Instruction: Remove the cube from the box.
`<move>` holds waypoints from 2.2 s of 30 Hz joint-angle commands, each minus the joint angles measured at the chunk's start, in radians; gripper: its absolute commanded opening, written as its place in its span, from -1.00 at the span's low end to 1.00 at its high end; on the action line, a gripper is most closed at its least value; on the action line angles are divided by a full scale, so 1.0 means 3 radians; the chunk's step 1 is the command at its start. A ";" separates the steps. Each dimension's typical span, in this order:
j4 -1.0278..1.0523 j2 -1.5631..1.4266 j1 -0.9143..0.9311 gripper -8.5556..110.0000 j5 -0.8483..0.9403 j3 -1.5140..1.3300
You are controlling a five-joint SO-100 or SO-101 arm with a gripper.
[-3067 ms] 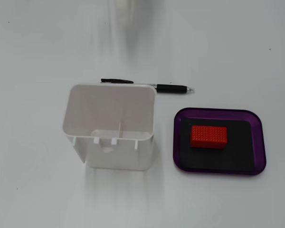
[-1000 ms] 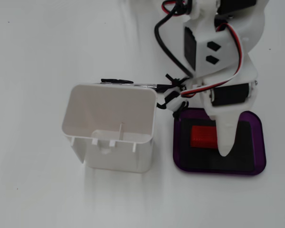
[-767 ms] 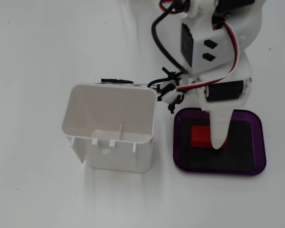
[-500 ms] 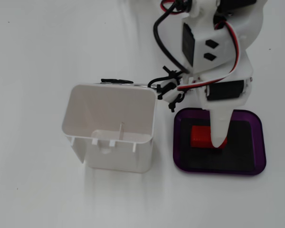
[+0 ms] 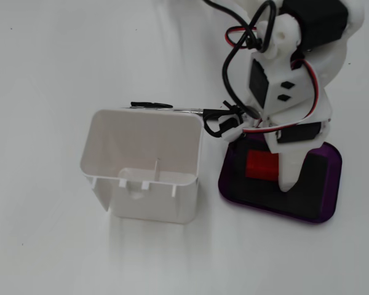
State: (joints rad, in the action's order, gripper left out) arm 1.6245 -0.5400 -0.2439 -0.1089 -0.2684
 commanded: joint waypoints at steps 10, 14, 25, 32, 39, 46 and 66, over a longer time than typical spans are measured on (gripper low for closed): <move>0.0005 -0.0036 0.0010 -0.87 0.0010 0.0077; 0.0010 -0.0036 0.0010 -0.86 0.0015 0.0077; 0.0112 -0.0046 -0.0005 -0.68 0.0143 0.0082; 0.0189 -0.0230 -0.0010 -0.50 0.0629 0.0036; 0.0210 -0.0562 0.0000 -0.50 0.1079 -0.0051; 0.0205 -0.0701 0.0000 -0.50 0.1355 -0.0741; 0.0164 -0.0706 0.0051 -0.50 0.1483 -0.0757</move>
State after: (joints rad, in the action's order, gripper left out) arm 1.6797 -0.6765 -0.2347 0.3267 -0.5047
